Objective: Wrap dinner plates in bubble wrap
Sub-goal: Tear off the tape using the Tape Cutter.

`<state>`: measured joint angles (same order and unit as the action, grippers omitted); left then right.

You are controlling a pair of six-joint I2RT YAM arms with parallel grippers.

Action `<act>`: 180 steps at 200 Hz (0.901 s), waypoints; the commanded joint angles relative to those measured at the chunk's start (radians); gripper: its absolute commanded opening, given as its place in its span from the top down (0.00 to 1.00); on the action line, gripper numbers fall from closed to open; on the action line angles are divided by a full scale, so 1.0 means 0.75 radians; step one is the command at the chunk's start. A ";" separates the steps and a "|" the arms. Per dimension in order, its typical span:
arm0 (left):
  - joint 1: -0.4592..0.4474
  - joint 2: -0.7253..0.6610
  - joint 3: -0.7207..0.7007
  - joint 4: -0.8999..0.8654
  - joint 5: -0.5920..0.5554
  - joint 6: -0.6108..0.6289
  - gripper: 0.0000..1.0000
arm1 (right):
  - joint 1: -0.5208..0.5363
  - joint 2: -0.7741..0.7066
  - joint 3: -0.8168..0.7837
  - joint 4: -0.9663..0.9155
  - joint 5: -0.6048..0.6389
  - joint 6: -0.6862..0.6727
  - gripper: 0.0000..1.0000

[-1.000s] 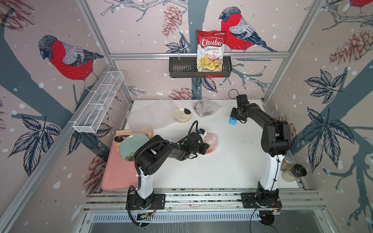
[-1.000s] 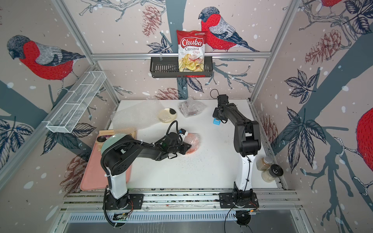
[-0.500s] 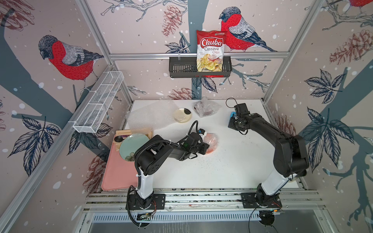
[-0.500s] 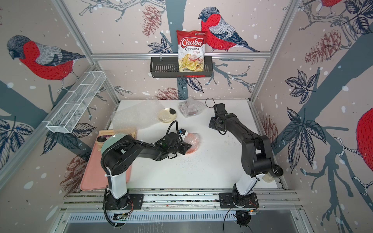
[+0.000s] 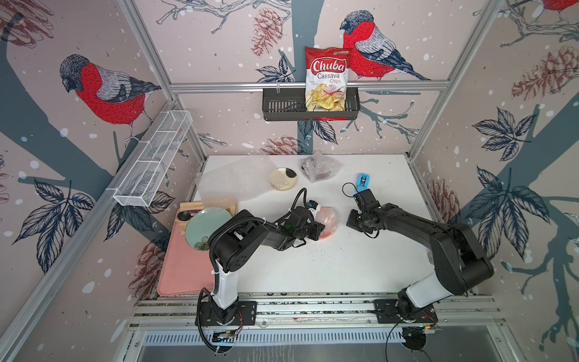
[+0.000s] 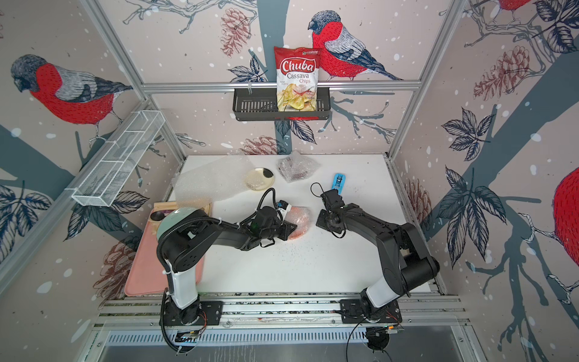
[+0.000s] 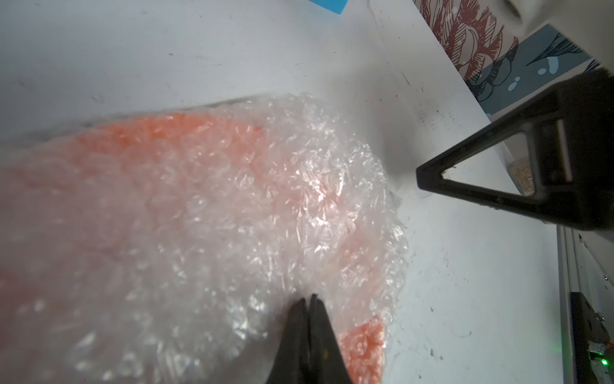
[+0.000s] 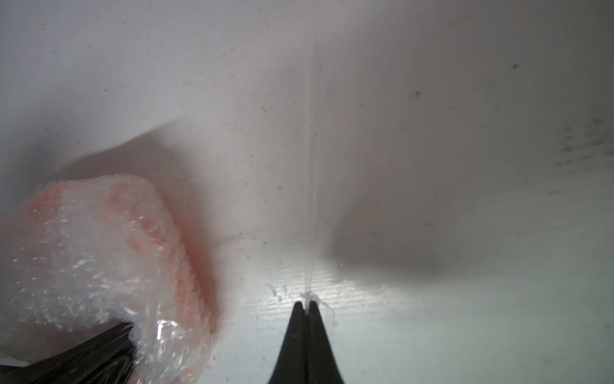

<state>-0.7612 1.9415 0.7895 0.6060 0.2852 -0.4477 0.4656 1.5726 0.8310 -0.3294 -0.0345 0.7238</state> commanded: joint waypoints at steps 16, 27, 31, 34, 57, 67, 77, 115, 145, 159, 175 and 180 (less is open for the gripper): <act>0.005 0.033 -0.021 -0.346 -0.066 -0.015 1.00 | 0.016 0.012 -0.052 0.052 -0.148 -0.006 0.93; 0.005 0.033 -0.019 -0.346 -0.062 -0.013 1.00 | 0.024 -0.025 -0.059 0.039 -0.225 -0.052 0.71; 0.006 0.033 -0.019 -0.348 -0.063 -0.013 1.00 | 0.028 -0.045 -0.058 0.022 -0.256 -0.079 0.62; 0.005 0.034 -0.017 -0.349 -0.063 -0.013 1.00 | 0.030 -0.057 -0.054 0.006 -0.274 -0.098 0.54; 0.006 0.037 -0.007 -0.360 -0.059 -0.005 1.00 | 0.028 -0.201 -0.015 -0.274 -0.304 -0.211 0.16; 0.005 0.040 -0.003 -0.364 -0.059 -0.003 1.00 | -0.011 -0.271 0.013 -0.378 -0.318 -0.259 0.00; 0.005 0.040 0.001 -0.368 -0.059 -0.004 1.00 | -0.084 -0.324 0.070 -0.451 -0.364 -0.306 0.00; 0.006 0.041 -0.006 -0.367 -0.067 -0.006 1.00 | -0.407 -0.345 0.183 -0.238 -0.480 -0.388 0.00; 0.006 0.042 -0.005 -0.363 -0.075 -0.015 1.00 | -0.559 -0.111 0.182 0.128 -0.513 -0.432 0.02; 0.005 0.044 -0.005 -0.364 -0.077 -0.017 1.00 | -0.593 0.061 0.224 0.218 -0.578 -0.476 0.06; 0.006 0.044 -0.004 -0.365 -0.082 -0.019 1.00 | -0.591 0.220 0.267 0.317 -0.688 -0.537 0.08; 0.005 0.045 -0.004 -0.366 -0.084 -0.020 1.00 | -0.587 0.263 0.284 0.339 -0.711 -0.547 0.09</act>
<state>-0.7601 1.9461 0.7990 0.5926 0.2867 -0.4488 0.0200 1.6592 1.0054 -0.2459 -0.4324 0.3962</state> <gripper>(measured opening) 0.067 0.919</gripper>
